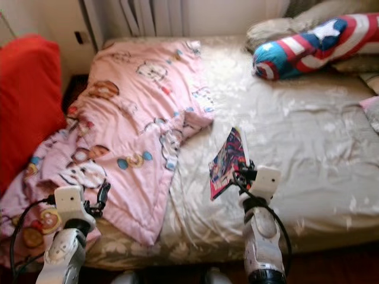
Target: Clean up the room
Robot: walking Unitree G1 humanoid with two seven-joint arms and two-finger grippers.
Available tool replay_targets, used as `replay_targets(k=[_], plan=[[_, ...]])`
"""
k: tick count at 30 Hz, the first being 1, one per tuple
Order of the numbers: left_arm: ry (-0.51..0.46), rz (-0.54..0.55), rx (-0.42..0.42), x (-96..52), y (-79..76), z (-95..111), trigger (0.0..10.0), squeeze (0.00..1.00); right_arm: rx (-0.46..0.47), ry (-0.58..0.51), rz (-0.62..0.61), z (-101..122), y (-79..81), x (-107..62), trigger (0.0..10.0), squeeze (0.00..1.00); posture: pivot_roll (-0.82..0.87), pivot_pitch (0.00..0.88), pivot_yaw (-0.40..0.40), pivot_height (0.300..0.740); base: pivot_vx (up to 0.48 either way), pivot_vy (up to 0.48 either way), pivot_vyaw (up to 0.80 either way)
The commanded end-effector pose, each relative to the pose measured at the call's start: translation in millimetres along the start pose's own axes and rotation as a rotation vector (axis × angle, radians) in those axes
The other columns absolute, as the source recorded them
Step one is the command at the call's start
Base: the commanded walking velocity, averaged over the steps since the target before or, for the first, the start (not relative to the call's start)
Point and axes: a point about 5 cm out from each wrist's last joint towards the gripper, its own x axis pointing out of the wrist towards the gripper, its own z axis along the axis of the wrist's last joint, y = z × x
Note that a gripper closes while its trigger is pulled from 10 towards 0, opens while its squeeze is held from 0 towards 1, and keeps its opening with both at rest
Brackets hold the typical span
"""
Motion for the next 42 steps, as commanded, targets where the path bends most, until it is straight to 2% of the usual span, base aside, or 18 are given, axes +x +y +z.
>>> replay_targets(k=[1,8,42], plan=[[0.012,-0.006,-0.009,-0.6,-1.6,-3.8,10.0,0.0,-0.013,-0.039,-0.006,9.2,-0.5,0.5,10.0,0.0,-0.01,0.07,-0.04,0.74,0.0,0.0,0.0],[0.008,-0.005,0.005,-1.4,-1.0,-3.2,10.0,0.0,-0.011,-0.043,-0.013,10.7,0.5,1.5,10.0,0.0,0.0,0.089,-0.041,0.74,0.0,0.0,0.0],[-0.004,-0.011,0.009,0.1,-2.6,-1.9,10.0,0.0,-0.005,-0.035,-0.024,9.9,4.0,5.2,10.0,0.0,0.0,0.094,-0.041,0.74,0.0,-0.36,0.0]])
